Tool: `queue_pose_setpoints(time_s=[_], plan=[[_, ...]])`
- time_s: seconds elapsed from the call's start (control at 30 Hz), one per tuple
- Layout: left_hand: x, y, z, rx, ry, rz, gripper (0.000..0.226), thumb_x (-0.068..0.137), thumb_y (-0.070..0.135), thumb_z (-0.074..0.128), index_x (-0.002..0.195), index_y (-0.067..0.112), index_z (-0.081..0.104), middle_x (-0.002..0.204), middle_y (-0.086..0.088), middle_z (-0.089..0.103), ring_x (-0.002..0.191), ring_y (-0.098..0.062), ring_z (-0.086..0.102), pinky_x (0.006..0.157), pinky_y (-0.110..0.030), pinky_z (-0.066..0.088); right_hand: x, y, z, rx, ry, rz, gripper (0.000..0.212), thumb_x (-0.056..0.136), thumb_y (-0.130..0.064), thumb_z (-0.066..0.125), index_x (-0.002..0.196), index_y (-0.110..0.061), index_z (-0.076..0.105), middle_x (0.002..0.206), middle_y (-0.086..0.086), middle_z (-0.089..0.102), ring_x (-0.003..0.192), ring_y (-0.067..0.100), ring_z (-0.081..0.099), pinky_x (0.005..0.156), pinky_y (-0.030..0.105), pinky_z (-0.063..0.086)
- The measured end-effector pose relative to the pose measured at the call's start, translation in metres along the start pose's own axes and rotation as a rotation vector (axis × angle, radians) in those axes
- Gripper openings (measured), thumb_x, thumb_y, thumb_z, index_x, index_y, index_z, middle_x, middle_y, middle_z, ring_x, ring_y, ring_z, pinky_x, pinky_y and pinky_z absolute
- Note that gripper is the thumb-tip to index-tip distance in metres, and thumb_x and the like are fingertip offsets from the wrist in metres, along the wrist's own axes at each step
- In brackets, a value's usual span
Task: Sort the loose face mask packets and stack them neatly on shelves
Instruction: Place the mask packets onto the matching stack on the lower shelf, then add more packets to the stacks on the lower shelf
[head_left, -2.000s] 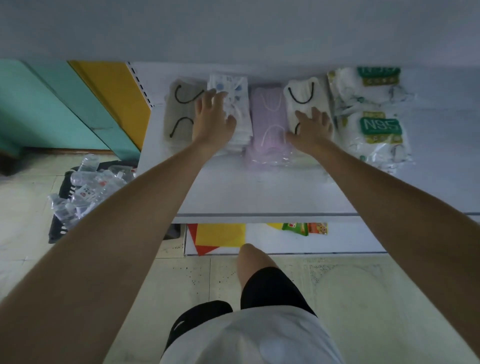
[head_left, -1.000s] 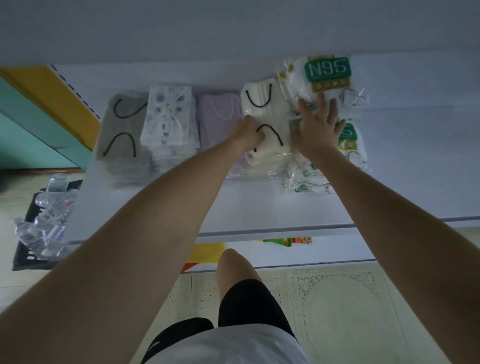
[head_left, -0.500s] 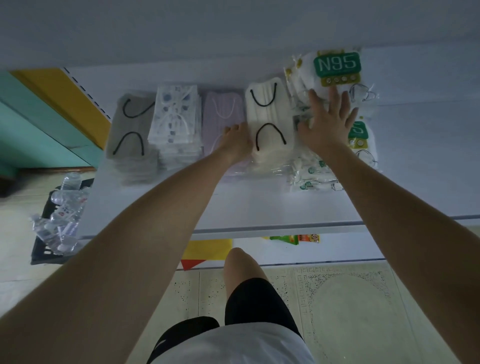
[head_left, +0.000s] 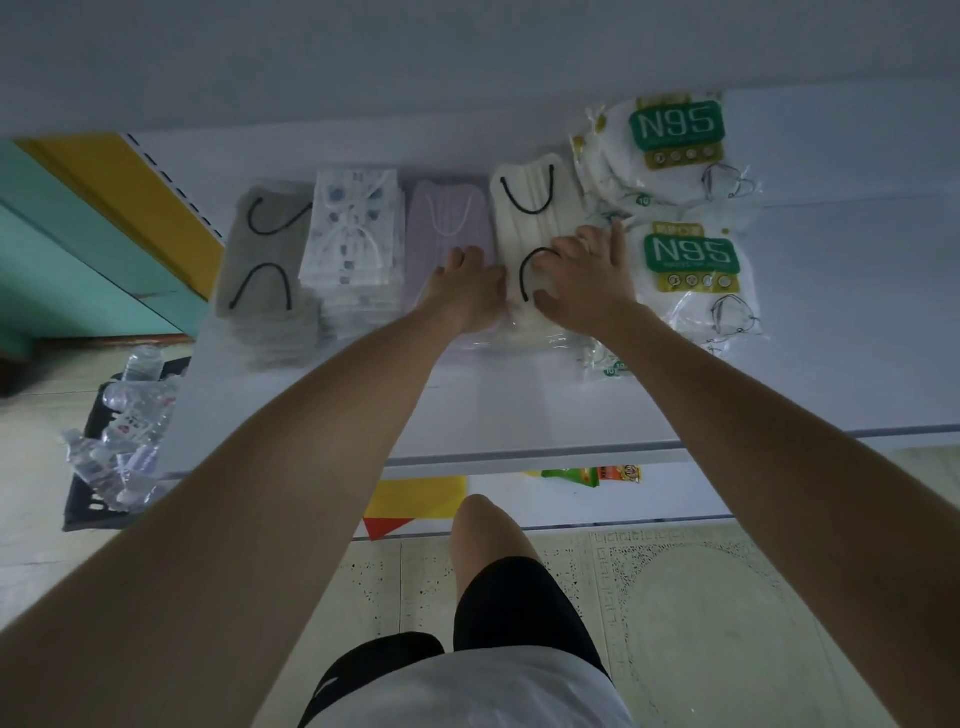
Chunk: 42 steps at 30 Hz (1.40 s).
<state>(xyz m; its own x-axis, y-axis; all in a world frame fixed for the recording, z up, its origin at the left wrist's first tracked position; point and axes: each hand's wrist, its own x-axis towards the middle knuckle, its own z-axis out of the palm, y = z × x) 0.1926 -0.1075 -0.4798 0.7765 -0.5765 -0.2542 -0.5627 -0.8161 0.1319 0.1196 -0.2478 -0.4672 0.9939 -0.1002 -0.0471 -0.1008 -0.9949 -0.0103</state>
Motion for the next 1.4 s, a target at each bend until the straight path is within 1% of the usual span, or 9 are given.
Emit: queue_pose_setpoints(time_s=[0.17,0.37,0.47,0.57,0.77,0.87,1.0,1.27,1.4], plan=[[-0.002,0.001,0.0,0.006,-0.019,-0.045,0.041,0.1,0.033,0.032,0.131,0.013,0.05,0.144,-0.015,0.028,0.134,-0.032,0.021,0.105,-0.044,0.028,-0.001,-0.003,0.0,-0.018,-0.013,0.017,0.045,0.089,-0.037,0.047,0.131,-0.02,0.046,0.14,0.003,0.039,0.137,0.029,0.016,0.111,0.053,-0.011],[-0.006,0.009,-0.007,-0.308,0.157,-0.065,0.034,0.096,0.009,0.037,0.127,-0.001,0.047,0.136,-0.019,0.041,0.124,-0.035,0.036,0.099,-0.04,0.035,-0.006,-0.006,0.002,0.047,0.101,0.027,0.04,0.087,-0.03,0.05,0.125,-0.018,0.05,0.141,0.004,0.036,0.139,0.029,0.013,0.111,0.051,-0.012],[-0.009,0.009,-0.01,-0.368,0.2,-0.07,0.03,0.095,0.005,0.036,0.118,-0.005,0.052,0.13,-0.02,0.048,0.121,-0.033,0.041,0.098,-0.039,0.036,-0.011,-0.008,0.001,0.067,0.138,0.028,0.043,0.088,-0.029,0.051,0.13,-0.018,0.049,0.147,0.006,0.031,0.141,0.029,0.012,0.112,0.05,-0.011],[-0.022,0.007,-0.018,-0.39,0.189,-0.07,0.035,0.095,0.006,0.037,0.127,-0.003,0.047,0.135,-0.02,0.043,0.125,-0.032,0.039,0.102,-0.038,0.034,-0.018,-0.013,-0.007,0.089,0.113,-0.006,0.048,0.089,-0.03,0.05,0.135,-0.018,0.044,0.149,0.006,0.03,0.142,0.027,0.012,0.113,0.049,-0.008],[-0.067,-0.008,-0.034,-0.299,0.118,0.051,0.047,0.098,0.016,0.041,0.143,0.005,0.033,0.146,-0.017,0.036,0.131,-0.032,0.033,0.105,-0.042,0.034,-0.046,-0.027,-0.036,0.051,0.018,-0.115,0.053,0.093,-0.034,0.045,0.142,-0.018,0.036,0.152,0.004,0.026,0.143,0.025,0.011,0.114,0.046,-0.007],[-0.109,-0.017,-0.043,-0.221,0.129,0.103,0.049,0.099,0.02,0.042,0.144,0.005,0.032,0.146,-0.017,0.037,0.131,-0.034,0.035,0.104,-0.045,0.034,-0.078,-0.04,-0.053,0.039,-0.009,-0.144,0.053,0.094,-0.033,0.044,0.143,-0.016,0.035,0.152,0.004,0.025,0.143,0.025,0.011,0.114,0.043,-0.005],[-0.177,-0.019,-0.06,-0.13,0.163,0.196,0.048,0.1,0.023,0.041,0.145,0.008,0.033,0.144,-0.016,0.04,0.129,-0.031,0.038,0.102,-0.041,0.035,-0.136,-0.058,-0.072,0.033,-0.006,-0.18,0.055,0.095,-0.033,0.043,0.146,-0.018,0.029,0.154,0.004,0.022,0.142,0.023,0.014,0.115,0.039,0.002],[-0.284,0.004,-0.117,0.032,0.408,0.314,0.043,0.1,0.025,0.038,0.14,0.01,0.041,0.139,-0.012,0.049,0.124,-0.03,0.045,0.091,-0.04,0.039,-0.237,-0.087,-0.135,0.061,0.101,-0.269,0.049,0.096,-0.027,0.044,0.144,-0.017,0.034,0.151,0.006,0.03,0.137,0.025,0.027,0.11,0.033,0.014],[-0.31,0.035,-0.159,0.008,0.599,0.338,0.041,0.099,0.022,0.041,0.139,0.012,0.045,0.134,-0.011,0.054,0.122,-0.028,0.05,0.089,-0.04,0.04,-0.258,-0.085,-0.184,0.062,0.214,-0.34,0.042,0.096,-0.021,0.045,0.137,-0.014,0.045,0.145,0.009,0.039,0.13,0.028,0.039,0.106,0.038,0.027]])
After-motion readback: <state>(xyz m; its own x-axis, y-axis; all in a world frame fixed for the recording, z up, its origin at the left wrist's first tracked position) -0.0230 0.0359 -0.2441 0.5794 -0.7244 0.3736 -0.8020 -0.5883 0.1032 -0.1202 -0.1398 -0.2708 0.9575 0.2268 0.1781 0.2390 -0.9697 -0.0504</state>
